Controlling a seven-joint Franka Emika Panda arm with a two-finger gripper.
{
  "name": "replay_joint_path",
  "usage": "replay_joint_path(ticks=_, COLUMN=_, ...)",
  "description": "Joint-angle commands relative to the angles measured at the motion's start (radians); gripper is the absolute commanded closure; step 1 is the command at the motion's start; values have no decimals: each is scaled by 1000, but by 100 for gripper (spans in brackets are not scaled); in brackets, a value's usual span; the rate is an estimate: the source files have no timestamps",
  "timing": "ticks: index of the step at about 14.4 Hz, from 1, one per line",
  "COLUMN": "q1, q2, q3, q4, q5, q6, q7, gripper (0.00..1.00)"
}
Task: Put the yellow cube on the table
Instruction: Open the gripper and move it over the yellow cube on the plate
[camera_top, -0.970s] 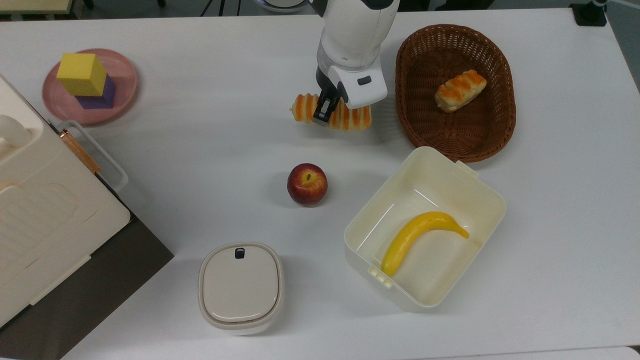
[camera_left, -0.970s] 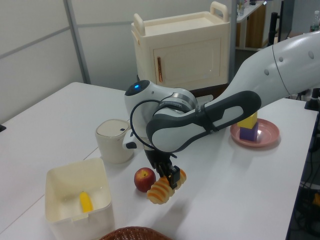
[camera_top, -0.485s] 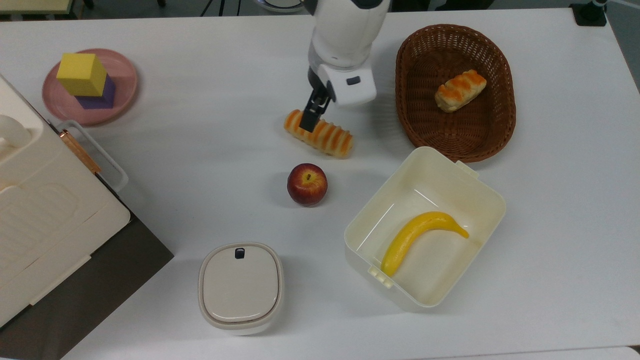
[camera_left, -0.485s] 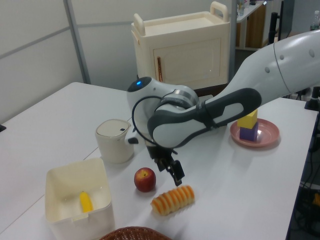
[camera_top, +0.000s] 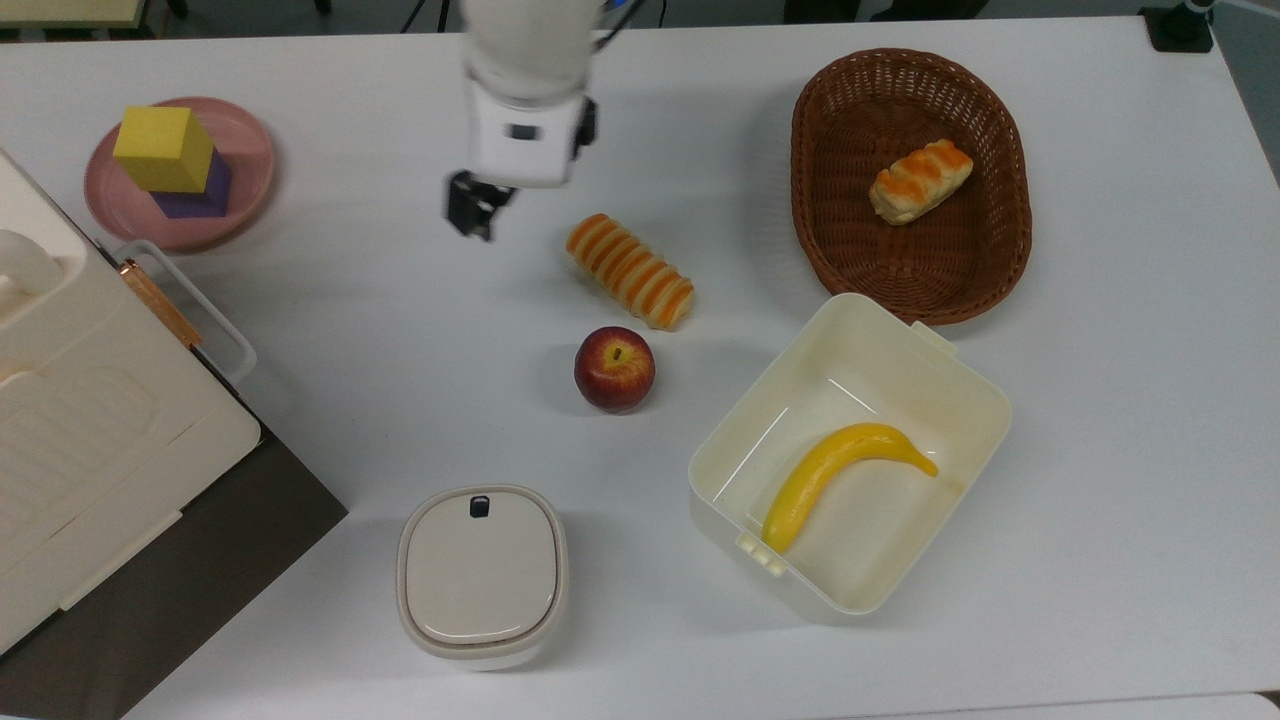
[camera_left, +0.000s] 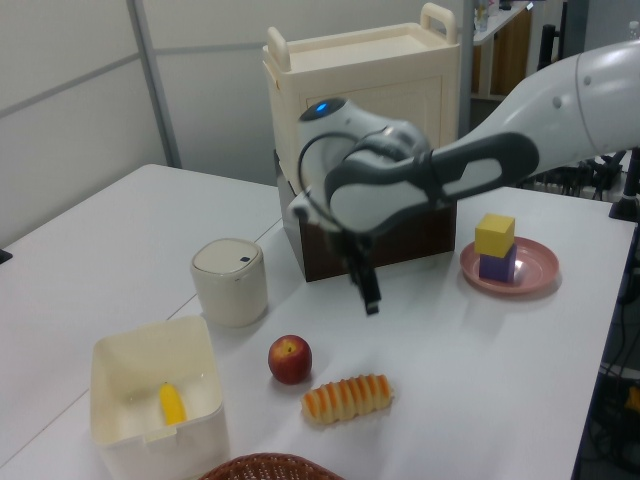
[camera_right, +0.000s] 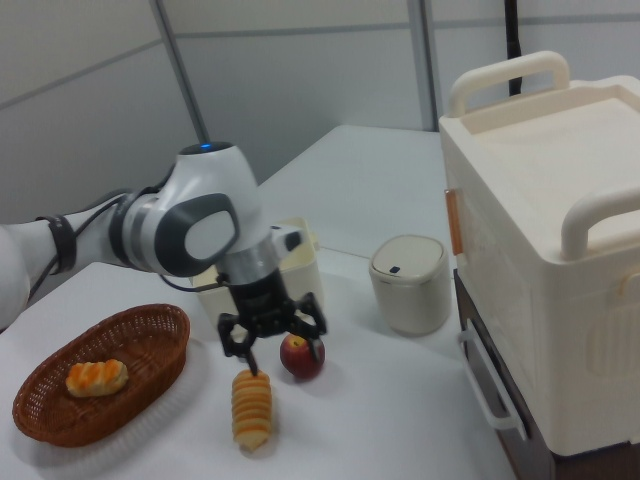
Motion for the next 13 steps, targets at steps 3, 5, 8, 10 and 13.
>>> replay_joint_path(ticks=3, q1=-150, q2=-83, q3=-2, q4=10, q5=-2, q6=-113, q7=133, gripper=0)
replay_joint_path(ticks=5, q1=-200, q2=-88, q3=-2, q4=37, q5=-2, q6=-170, q7=160, gripper=0)
replay_joint_path(ticks=8, q1=-259, q2=-104, q3=-4, q4=48, q5=-9, q6=-181, q7=210, gripper=0)
replay_joint_path(ticks=10, q1=-308, q2=-111, q3=-6, q4=48, q5=-3, q6=-176, q7=216, gripper=0)
replay_joint_path(ticks=13, q1=-386, q2=-109, q3=-30, q4=45, q5=4, q6=-171, q7=215, gripper=0)
